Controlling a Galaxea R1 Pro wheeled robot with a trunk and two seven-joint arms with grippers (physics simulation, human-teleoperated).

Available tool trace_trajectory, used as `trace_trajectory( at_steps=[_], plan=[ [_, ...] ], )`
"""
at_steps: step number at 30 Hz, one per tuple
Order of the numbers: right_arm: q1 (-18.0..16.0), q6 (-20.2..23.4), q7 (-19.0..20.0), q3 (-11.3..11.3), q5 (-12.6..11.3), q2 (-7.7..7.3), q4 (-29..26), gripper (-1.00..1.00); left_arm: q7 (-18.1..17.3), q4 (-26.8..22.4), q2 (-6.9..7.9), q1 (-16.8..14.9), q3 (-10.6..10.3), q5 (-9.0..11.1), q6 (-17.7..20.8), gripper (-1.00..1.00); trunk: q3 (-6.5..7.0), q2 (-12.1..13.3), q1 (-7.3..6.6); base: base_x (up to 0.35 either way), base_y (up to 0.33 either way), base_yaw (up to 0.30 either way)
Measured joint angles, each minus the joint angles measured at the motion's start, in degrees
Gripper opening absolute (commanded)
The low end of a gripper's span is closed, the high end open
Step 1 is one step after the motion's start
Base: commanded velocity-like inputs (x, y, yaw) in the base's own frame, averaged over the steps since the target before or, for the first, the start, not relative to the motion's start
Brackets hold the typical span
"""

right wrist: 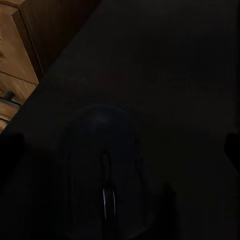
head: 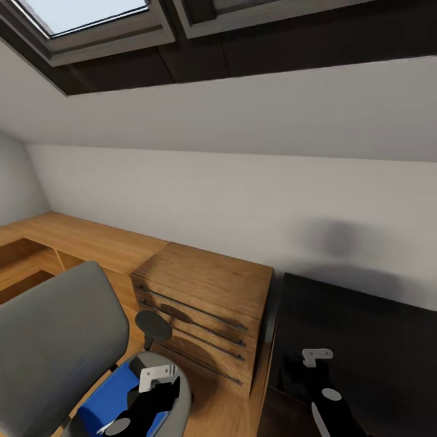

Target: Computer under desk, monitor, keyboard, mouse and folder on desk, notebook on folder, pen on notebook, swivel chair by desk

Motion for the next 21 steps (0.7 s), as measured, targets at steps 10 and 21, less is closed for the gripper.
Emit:
trace_trajectory(
  at_steps=[10,21],
  plan=[
    [0.23,0.97,-0.06,-0.10,-0.01,0.13,-9.85,1.00,0.17,0.00,-0.13,0.00,0.00,-0.06,0.00,1.00,1.80,4.01,-2.20,-0.006,0.000,0.000],
    [2.67,4.41,0.27,0.15,-0.39,0.38,-18.92,1.00,0.28,0.00,-0.07,0.00,0.08,0.08,0.00,1.00,3.78,8.44,-4.58,-0.285,0.000,0.000]
  ],
)
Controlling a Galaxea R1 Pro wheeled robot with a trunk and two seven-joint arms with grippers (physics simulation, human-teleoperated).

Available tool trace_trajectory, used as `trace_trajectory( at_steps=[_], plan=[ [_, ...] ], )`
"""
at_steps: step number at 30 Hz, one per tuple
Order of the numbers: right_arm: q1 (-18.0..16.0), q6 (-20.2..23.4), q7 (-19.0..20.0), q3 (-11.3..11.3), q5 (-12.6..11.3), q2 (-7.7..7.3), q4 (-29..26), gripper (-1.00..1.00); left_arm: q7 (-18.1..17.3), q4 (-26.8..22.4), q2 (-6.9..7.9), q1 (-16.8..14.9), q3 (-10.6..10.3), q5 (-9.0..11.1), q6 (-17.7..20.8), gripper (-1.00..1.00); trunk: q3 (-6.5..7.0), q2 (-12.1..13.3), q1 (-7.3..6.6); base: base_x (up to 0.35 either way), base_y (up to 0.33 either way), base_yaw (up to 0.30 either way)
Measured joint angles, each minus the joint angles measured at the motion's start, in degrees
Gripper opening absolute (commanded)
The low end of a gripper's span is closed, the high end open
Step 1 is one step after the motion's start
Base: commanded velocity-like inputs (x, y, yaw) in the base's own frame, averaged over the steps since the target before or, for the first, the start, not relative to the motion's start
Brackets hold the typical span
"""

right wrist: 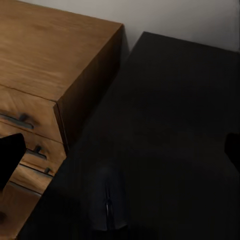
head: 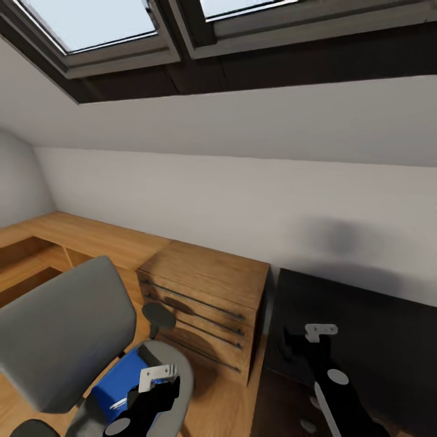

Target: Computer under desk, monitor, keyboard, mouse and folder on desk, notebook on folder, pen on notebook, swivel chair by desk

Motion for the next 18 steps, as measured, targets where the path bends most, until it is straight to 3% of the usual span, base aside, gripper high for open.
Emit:
trace_trajectory(
  at_steps=[9,18],
  plan=[
    [0.09,0.14,0.13,0.08,-0.05,0.14,-0.22,1.00,0.00,0.00,0.07,0.00,0.01,0.01,-0.07,1.00,1.62,3.61,-1.98,-0.339,0.000,-0.002],
    [0.10,0.01,0.13,0.07,-0.13,0.15,0.00,1.00,0.01,-0.05,0.09,-0.01,0.07,0.00,-0.09,1.00,3.56,7.23,-3.96,-0.340,-0.023,-0.257]
  ],
)
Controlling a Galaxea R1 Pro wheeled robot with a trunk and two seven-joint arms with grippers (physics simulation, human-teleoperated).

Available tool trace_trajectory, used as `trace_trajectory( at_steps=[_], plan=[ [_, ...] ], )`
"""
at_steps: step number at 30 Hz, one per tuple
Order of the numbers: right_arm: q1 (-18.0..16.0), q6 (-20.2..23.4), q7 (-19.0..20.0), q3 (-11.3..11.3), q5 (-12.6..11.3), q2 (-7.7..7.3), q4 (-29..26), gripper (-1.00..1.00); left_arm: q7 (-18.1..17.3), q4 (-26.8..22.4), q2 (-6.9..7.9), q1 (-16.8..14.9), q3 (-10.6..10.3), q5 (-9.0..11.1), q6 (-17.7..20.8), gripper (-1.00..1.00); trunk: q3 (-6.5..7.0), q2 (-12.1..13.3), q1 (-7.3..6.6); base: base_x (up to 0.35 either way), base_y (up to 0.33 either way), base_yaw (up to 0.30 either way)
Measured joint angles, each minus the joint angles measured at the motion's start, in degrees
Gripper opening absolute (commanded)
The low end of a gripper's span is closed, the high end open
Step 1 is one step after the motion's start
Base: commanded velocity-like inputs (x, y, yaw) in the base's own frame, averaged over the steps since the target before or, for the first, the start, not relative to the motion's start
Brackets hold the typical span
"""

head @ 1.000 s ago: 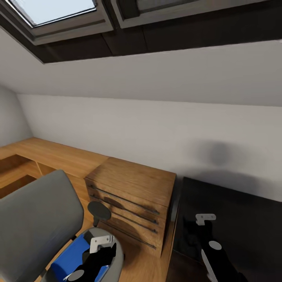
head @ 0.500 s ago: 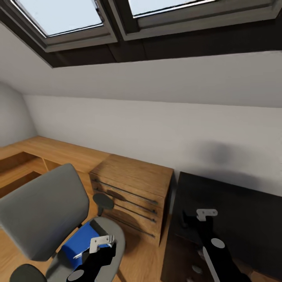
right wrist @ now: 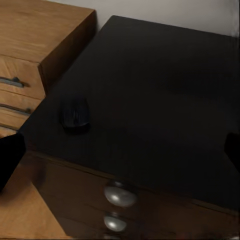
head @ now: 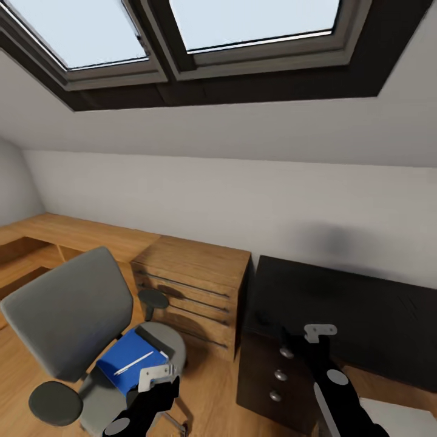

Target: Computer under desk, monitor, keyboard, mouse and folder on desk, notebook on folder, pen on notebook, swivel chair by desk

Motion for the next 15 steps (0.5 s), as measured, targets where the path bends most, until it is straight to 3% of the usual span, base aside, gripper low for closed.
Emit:
trace_trajectory(
  at_steps=[15],
  plan=[
    [0.00,-0.13,0.00,-0.01,0.00,0.00,0.02,1.00,-0.01,-0.19,0.00,0.00,0.09,0.00,-0.02,1.00,3.30,6.03,-3.30,-0.334,-0.160,-0.268]
  ],
)
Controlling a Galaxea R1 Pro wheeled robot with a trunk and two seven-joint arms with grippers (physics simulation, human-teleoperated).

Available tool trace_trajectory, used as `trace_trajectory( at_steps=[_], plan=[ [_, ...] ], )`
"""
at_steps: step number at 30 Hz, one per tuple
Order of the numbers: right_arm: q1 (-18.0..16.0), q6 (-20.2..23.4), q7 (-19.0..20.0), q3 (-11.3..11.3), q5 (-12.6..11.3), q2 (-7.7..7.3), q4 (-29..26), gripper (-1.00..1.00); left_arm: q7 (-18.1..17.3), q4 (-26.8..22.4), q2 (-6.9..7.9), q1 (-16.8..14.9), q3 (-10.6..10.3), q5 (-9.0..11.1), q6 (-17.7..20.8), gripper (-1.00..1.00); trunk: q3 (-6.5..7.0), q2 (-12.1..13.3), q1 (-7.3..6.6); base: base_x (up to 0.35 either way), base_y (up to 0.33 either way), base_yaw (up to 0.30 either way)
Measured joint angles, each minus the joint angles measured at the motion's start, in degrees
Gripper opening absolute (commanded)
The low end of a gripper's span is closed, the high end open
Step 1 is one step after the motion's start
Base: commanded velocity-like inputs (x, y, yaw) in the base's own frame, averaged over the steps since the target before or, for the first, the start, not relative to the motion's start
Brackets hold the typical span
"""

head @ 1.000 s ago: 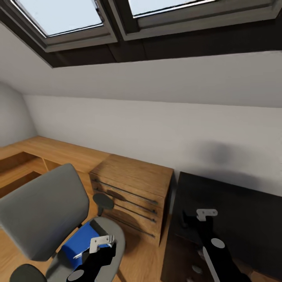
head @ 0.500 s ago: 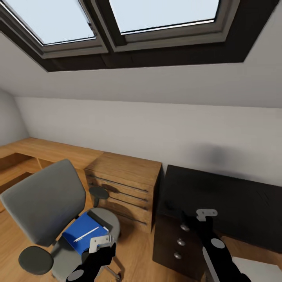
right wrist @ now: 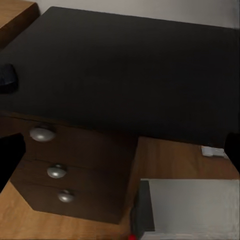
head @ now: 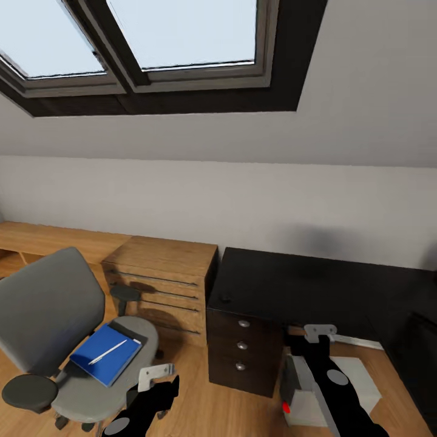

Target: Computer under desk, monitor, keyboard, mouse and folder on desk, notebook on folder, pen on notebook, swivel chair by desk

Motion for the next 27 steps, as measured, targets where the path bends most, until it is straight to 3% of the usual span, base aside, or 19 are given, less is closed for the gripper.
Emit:
trace_trajectory(
  at_steps=[22,27],
  plan=[
    [0.00,-0.01,0.00,0.00,0.00,0.00,0.01,1.00,0.00,-0.01,0.08,0.01,0.08,0.00,-0.07,1.00,4.76,8.85,-4.84,-0.343,-0.015,-0.270],
    [-0.01,-0.08,-0.01,-0.05,0.06,0.00,0.06,1.00,0.00,-0.02,0.09,0.02,0.04,0.00,-0.08,1.00,5.73,10.86,-5.94,-0.345,-0.059,-0.139]
  ],
)
